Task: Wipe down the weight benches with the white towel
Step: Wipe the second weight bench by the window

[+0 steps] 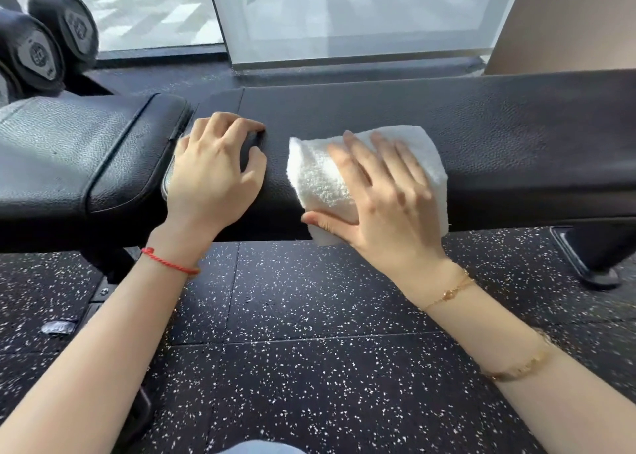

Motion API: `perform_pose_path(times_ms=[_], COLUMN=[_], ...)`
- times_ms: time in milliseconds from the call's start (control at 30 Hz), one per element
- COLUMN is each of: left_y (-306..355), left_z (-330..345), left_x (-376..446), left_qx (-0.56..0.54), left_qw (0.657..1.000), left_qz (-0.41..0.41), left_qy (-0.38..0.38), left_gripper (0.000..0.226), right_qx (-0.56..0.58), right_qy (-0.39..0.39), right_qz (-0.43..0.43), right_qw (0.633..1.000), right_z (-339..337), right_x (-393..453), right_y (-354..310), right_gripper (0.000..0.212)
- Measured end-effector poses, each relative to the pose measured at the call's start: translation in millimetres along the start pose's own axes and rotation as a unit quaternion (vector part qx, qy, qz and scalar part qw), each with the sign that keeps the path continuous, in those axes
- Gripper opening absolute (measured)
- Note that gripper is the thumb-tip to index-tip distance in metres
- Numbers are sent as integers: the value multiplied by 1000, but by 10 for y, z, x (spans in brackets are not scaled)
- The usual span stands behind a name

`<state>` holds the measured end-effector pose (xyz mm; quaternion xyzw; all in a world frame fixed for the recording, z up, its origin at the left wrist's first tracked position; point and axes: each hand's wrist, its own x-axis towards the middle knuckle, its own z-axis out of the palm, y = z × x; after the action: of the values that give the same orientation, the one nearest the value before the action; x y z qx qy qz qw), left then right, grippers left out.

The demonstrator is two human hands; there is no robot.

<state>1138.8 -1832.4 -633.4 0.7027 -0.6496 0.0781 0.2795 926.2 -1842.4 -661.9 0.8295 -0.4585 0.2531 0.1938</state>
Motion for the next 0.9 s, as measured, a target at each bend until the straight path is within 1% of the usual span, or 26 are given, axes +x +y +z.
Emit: perform_pose_path(times_ms=[100, 200, 267, 400, 467, 500, 567, 633, 733, 800, 900], left_y=[-25, -12, 6, 2, -5, -9, -13, -5, 20, 33, 25], left_z=[7, 8, 11, 15, 16, 13, 7, 0, -2, 4, 5], left_x=[-8, -7, 0, -1, -6, -9, -16, -14, -1, -3, -9], left_qx=[-3, 6, 12, 7, -1, -5, -6, -2, 10, 11, -1], left_qw=[1000, 1000, 1000, 1000, 1000, 1000, 1000, 1000, 1000, 1000, 1000], left_qz=[4, 5, 1, 0, 1, 1, 1, 1, -2, -4, -5], left_qy=[1, 4, 3, 5, 8, 9, 7, 4, 1, 1, 3], left_gripper=[38, 40, 41, 37, 35, 35, 36, 39, 42, 43, 42], right_qx=[5, 4, 3, 4, -20, -22, -13, -16, -15, -2, -6], right_qy=[29, 50, 64, 92, 120, 129, 119, 102, 77, 49, 16], right_qz=[-16, 7, 11, -42, -49, -51, -39, -4, 50, 47, -1], right_qw=[999, 999, 998, 995, 991, 990, 992, 995, 996, 998, 1000], right_z=[-9, -17, 32, 154, 178, 168, 122, 47, 9, 22, 38], right_x=[-95, -198, -176, -48, -56, -79, -177, -258, -242, -146, -86], right_y=[224, 404, 308, -43, -26, 46, 267, 494, 471, 241, 21], right_gripper=[85, 84, 83, 76, 65, 65, 72, 74, 74, 76, 75])
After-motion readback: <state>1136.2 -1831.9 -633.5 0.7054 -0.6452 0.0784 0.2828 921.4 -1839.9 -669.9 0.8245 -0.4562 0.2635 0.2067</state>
